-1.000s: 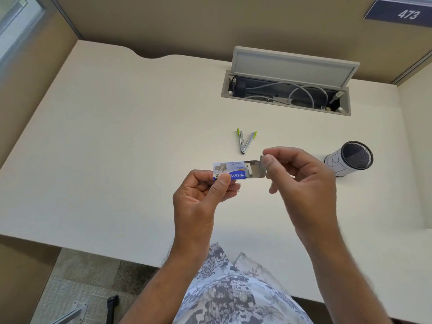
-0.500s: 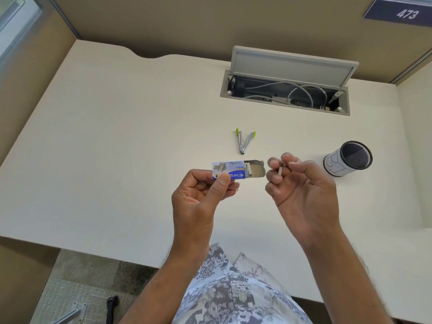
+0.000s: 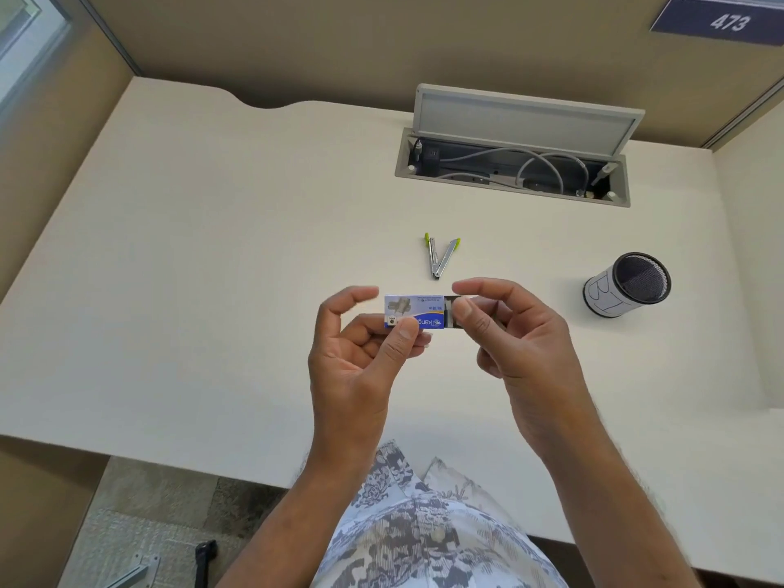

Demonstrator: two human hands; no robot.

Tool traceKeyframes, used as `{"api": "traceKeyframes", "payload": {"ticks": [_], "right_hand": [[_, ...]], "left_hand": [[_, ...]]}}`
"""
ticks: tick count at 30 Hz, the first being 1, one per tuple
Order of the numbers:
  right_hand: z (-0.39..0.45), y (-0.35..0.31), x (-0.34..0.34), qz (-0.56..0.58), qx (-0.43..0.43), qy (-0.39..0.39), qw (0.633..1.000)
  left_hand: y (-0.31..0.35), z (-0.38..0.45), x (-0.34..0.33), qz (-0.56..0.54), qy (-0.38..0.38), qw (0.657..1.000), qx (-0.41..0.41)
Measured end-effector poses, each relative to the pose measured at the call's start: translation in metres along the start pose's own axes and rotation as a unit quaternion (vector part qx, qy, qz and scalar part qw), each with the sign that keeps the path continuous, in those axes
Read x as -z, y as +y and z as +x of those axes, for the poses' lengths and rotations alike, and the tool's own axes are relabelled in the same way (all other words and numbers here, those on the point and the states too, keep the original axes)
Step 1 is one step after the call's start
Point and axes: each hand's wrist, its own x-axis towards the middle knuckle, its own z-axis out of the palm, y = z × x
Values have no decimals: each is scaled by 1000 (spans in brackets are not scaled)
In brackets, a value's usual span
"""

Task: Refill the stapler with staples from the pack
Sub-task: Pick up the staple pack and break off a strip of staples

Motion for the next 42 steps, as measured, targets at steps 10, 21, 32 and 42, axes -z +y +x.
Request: {"api": "traceKeyframes", "payload": {"ticks": [10,21,32,42], "right_hand": [[-2,6,9,-145,108,-65,981],[1,8,9,-172,159,-47,971],[1,7,8,-169,156,-42,972],[-1,3,5,-67,39,-33,996]], "left_hand": [[3,1,2,16,7,1000,-11],[3,-1,0,20,-1,1000,-20],[2,0,-1,25,-1,999,-20],[1,2,1,22,-10,999,-25]]}}
